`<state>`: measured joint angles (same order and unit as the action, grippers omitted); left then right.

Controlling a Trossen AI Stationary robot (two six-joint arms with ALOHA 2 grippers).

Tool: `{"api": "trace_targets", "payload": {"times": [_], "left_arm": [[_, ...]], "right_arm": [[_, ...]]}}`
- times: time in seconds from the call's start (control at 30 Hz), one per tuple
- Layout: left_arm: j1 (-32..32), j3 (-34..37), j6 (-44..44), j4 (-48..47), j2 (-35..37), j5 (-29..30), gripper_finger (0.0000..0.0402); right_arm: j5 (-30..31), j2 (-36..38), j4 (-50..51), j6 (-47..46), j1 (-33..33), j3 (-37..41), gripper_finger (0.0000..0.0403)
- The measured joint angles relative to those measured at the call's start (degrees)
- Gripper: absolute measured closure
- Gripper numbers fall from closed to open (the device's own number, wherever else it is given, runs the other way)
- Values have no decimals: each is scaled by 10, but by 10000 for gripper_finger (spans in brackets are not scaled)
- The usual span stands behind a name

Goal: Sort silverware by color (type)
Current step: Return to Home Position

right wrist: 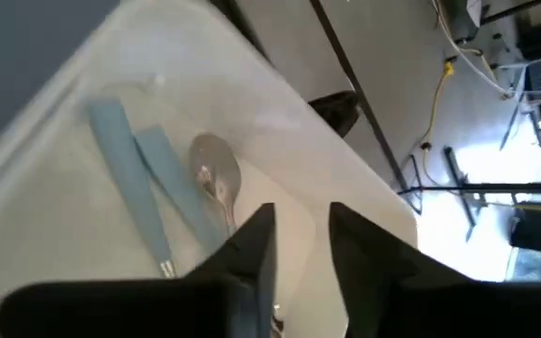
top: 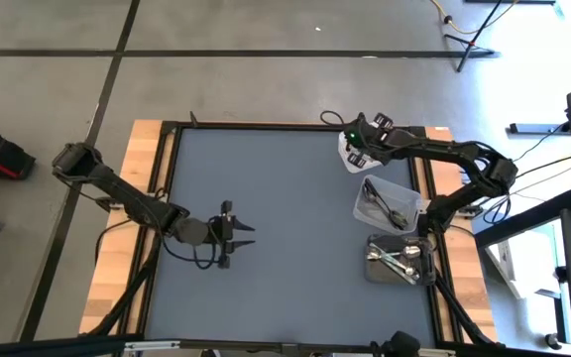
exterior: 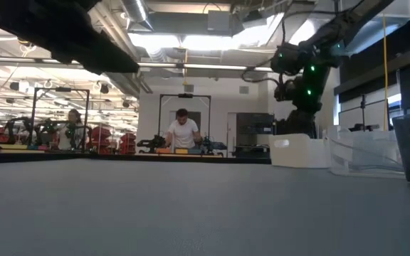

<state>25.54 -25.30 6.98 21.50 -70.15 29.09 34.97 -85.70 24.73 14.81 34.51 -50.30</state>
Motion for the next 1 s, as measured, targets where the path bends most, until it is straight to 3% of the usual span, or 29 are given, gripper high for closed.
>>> {"api": "trace_targets", "payload": {"times": [0.17,0.27,0.4,0.47,0.63,0.8,1.0], "left_arm": [[-47,1,-15,10,8,-20,260],[-98,1,-35,14,33,-66,260],[-181,1,-76,8,63,-136,260],[-221,1,-93,7,75,-184,260],[-303,7,-96,-2,94,-281,270],[-352,48,-81,6,120,-302,309],[-375,142,-56,107,181,-336,367]], "right_arm": [[-51,28,69,-20,-35,-55,268],[-171,73,42,-15,-61,-77,261],[-378,131,-21,-10,-81,-66,268],[-437,157,-43,-12,-84,-47,275],[-479,212,-109,-36,-83,31,306],[-489,277,-151,-69,-86,123,350],[-525,378,-188,-106,-101,204,392]]}}
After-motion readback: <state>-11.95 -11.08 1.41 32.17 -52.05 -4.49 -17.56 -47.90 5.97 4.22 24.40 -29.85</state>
